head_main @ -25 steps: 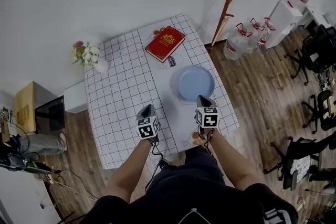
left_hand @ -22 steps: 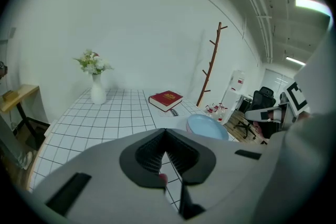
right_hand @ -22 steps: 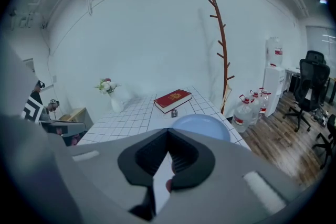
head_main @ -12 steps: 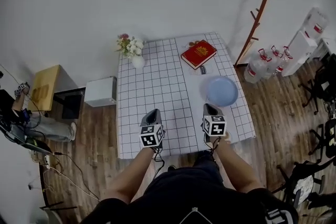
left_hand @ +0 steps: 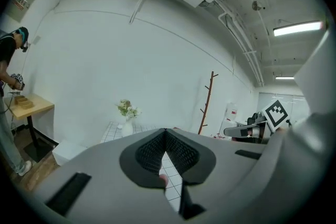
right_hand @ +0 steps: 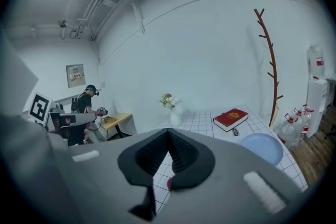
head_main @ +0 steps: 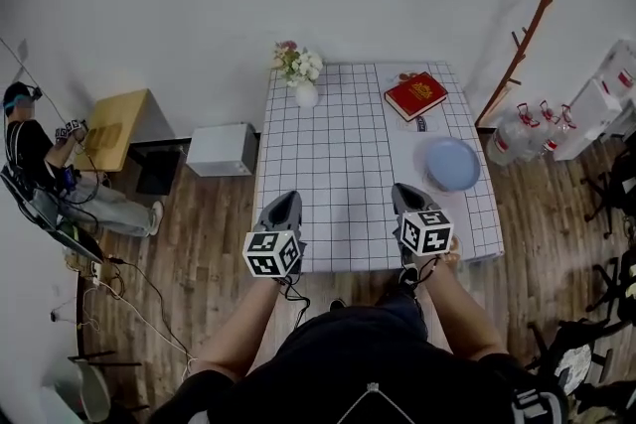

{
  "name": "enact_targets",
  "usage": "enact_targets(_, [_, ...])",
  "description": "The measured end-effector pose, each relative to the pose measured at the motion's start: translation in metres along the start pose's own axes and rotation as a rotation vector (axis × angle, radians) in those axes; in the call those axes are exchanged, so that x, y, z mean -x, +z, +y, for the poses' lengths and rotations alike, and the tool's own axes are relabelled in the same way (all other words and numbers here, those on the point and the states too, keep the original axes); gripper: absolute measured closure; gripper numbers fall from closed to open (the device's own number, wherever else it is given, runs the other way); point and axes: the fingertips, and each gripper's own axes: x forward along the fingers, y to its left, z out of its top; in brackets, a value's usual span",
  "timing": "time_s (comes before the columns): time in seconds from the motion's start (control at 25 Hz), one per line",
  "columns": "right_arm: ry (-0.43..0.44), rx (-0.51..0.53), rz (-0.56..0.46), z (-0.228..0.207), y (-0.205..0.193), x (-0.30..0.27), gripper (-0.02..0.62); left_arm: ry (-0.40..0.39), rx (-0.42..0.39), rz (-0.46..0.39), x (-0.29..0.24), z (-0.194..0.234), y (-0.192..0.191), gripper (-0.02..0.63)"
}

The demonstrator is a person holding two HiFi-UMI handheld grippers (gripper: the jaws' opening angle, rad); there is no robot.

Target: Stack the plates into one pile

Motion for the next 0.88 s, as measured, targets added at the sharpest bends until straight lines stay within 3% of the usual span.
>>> enact_targets(0.28, [0.029, 0.024, -0.061, 0.025, 0.030, 0.041, 0.591, -0.065, 0.019, -0.069, 0.033, -0.011, 0.018, 0.611])
enact_targets(0.6, [0.029, 0.097, -0.088, 0.018, 0.051, 0.083, 0.591, -0.155, -0.060, -0.194, 0.051, -0.057, 0.063, 0.611])
enact_targets(0.88, [0.097, 0.150, -0.122, 0.014, 0.091, 0.096, 0.591, -0.121, -0.081, -0.240, 0.060, -0.073, 0.098, 0.611])
